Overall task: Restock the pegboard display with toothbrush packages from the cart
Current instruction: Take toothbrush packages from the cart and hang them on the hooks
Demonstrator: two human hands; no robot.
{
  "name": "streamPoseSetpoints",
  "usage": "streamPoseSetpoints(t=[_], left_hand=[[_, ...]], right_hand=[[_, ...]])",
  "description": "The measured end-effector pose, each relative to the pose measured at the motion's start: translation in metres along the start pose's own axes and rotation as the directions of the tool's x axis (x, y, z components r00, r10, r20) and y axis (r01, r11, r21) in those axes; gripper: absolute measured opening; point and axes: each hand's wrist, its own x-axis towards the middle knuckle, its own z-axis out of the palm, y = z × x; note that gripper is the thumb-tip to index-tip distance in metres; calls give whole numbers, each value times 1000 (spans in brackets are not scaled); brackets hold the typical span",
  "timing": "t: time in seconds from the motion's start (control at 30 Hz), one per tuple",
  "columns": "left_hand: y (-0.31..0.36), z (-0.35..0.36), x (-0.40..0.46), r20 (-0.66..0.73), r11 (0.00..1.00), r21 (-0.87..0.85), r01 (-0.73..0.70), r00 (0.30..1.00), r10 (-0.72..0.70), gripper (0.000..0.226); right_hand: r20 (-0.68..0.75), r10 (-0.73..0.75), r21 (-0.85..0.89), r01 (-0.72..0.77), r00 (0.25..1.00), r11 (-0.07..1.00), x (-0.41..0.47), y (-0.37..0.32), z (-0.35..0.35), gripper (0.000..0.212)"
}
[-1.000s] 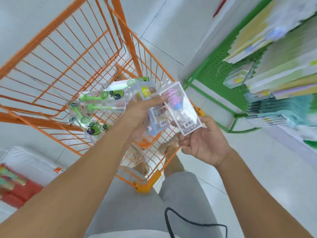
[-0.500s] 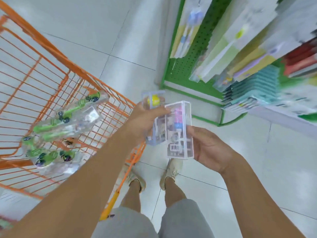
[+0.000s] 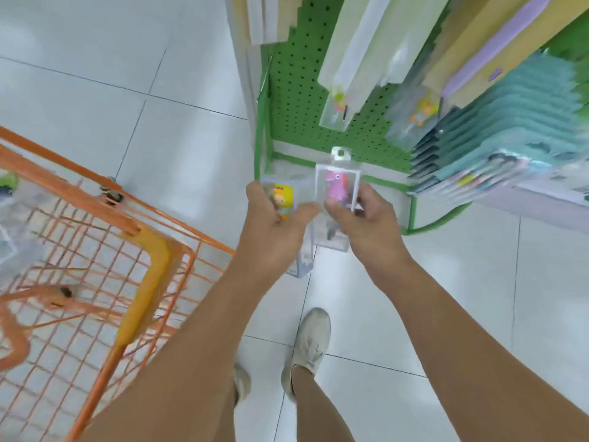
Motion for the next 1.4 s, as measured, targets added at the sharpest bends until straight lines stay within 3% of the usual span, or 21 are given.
streamPoseSetpoints(t=[0.07, 0.23, 0.37, 0.53, 0.67, 0.8, 0.9, 0.97, 1.0, 1.07, 1.13, 1.23, 1.33, 1.4], left_hand=[[-19, 1, 18, 20, 997, 22, -79, 997, 78, 37], [-28, 6, 46, 44, 966, 123, -227, 974, 223, 42], [-21, 17, 56, -55, 961, 173, -215, 972, 228, 43], [-16, 27, 65, -69, 970, 144, -198, 975, 209, 40], [-17, 29, 68, -55, 981, 108, -159, 985, 165, 41], [-23, 31, 68, -69, 980, 131, -148, 985, 158, 40], [-26, 34, 69, -76, 981, 133, -142, 985, 153, 41], [-27, 37, 68, -73, 979, 139, -151, 984, 162, 41], [-27, 38, 67, -69, 977, 141, -163, 982, 174, 41], [-26, 40, 63, -60, 970, 146, -193, 977, 203, 41], [-25, 41, 61, -55, 965, 142, -220, 972, 230, 39], [-27, 43, 62, -46, 947, 183, -263, 960, 275, 34], [-31, 51, 59, 11, 899, 265, -349, 933, 359, 37], [-31, 58, 57, 86, 886, 247, -392, 920, 383, 44]], right_hand=[[9, -65, 87, 63, 998, 994, 22, 15, 2, 16], [53, -144, 109, 137, 988, 985, 54, 28, -1, 24], [42, -116, 98, 111, 992, 989, 75, 28, 2, 23], [63, -81, 100, 74, 995, 992, 96, 17, 0, 18], [-2, 12, 96, -12, 1000, 995, 109, 11, 2, 12], [-112, 129, 71, -121, 985, 990, 137, -12, 3, 37], [-94, 267, 75, -261, 959, 962, 149, -27, 7, 84], [-52, 366, 47, -364, 929, 930, 146, -26, 8, 102], [-32, 389, 63, -386, 921, 920, 140, -25, 6, 101], [13, 393, 132, -391, 920, 911, 120, -19, -2, 79], [116, 343, 200, -360, 932, 911, 92, -13, -12, 52], [262, 212, 198, -267, 942, 943, 56, -6, -24, 35], [206, 89, 115, -114, 975, 987, 38, 0, -28, 23], [112, 31, 170, -50, 993, 984, 37, 2, -35, 24]])
